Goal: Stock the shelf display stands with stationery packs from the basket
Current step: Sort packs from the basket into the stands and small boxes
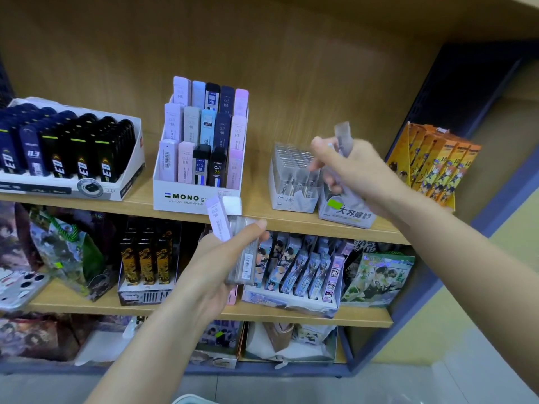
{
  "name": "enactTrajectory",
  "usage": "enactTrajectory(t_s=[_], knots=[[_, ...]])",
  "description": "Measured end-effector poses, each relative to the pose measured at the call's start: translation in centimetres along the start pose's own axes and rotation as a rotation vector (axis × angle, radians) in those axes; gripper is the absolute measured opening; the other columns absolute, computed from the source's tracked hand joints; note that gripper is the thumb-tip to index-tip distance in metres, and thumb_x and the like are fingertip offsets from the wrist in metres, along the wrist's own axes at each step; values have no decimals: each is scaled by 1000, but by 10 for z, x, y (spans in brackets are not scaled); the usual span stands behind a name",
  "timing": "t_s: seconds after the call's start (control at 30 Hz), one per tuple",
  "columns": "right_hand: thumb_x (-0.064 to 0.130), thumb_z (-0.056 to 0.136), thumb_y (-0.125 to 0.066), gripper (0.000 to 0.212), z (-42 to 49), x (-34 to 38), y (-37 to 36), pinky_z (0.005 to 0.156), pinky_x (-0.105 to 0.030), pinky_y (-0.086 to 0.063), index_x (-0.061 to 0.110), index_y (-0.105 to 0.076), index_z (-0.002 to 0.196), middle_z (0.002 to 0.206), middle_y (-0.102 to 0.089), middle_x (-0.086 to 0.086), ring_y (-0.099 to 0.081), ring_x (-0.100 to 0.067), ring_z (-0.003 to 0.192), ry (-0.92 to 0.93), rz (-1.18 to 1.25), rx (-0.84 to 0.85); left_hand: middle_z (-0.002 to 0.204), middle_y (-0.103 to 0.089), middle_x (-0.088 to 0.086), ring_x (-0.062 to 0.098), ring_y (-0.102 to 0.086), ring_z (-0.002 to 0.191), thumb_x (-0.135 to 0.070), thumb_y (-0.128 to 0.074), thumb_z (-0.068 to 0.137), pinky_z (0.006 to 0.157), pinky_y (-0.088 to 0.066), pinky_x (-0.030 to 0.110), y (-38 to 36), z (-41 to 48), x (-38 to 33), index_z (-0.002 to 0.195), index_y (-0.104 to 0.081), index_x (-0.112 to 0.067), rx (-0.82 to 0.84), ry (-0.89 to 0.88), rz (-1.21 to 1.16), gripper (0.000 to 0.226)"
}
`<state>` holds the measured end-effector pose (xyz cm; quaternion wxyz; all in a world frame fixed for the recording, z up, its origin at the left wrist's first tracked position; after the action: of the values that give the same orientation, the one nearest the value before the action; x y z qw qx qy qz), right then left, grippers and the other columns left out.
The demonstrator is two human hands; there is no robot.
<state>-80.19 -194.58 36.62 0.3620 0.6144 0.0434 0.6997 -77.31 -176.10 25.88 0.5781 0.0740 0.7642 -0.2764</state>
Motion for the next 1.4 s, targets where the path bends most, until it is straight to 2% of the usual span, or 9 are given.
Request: enactTrajectory(t_s=[0.17,0.4,0.7,0.8,0.9,0.97,1.07,1.27,1.4], knots=[[38,95,-45,30,-31,-5,-45,52,-17,-45,11,-58,101,69,-53,4,-48,-6,52,-166,466,205,75,-74,-8,0,-56,49,-27,-70,81,50,-44,18,-15,-14,0,76,-75,-20,74,-23,11,11],[33,96,-45,23,-47,-3,-88,79,-26,-52,13,-56,95,72,-57,3,-58,-9,68,-168,713,116,54,-60,-7,5,-54,45,-24,-70,81,45,-43,19,-5,-23,2,87,-66,-18,50,7,-38,10],[40,97,-33,39,-53,-5,-108,85,-21,-54,12,-59,105,97,-72,0,-68,-9,95,-152,822,181,60,-59,-2,7,-50,47,-15,-67,83,46,-43,19,16,-29,1,96,-65,-14,63,56,-52,12],[42,99,-28,44,-49,-6,-100,88,-24,-52,15,-60,111,101,-68,1,-65,-9,98,-110,636,124,57,-58,-2,7,-51,47,-16,-68,84,46,-43,21,22,-30,2,94,-66,-13,37,41,-7,11],[45,99,-31,41,-39,-8,-70,54,-14,-40,13,-54,107,72,-48,7,-47,0,56,-5,192,-63,55,-59,-4,8,-52,48,-17,-68,84,53,-41,25,28,-31,0,89,-68,-15,20,22,8,6],[55,96,-29,39,-32,-7,-48,49,-12,-29,19,-42,88,71,-32,7,-34,-1,48,21,-50,-52,57,-60,-3,9,-53,50,-18,-69,83,56,-42,27,31,-29,-2,88,-68,-15,1,13,8,6],[51,98,-26,35,-24,-3,-15,50,-22,-30,19,-32,86,72,-30,4,-30,-7,54,-1,-310,-20,63,-61,-1,11,-53,53,-18,-70,82,55,-43,27,33,-26,-4,89,-69,-15,-9,3,19,8],[22,87,-66,10,-3,5,24,65,-18,-38,21,-60,95,94,-57,3,-55,-14,83,195,-682,-63,62,-63,-3,10,-55,56,-21,-71,80,59,-44,29,28,-24,-5,93,-69,-14,0,-4,46,15],[17,95,-54,23,17,-2,22,80,-27,-38,14,-54,118,106,-57,-6,-54,-20,93,199,-805,11,71,-65,-2,18,-55,81,-22,-73,77,99,-42,49,25,-19,-2,101,-67,-14,5,-10,21,26]])
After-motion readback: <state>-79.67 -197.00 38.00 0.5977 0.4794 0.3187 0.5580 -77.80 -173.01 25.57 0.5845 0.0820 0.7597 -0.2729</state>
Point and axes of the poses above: each hand's wrist, its own z-axis towards the middle knuckle, its own y-axis out of the back of the hand, x = y × z, the point moved 3 cm from there along z, towards the middle knuckle
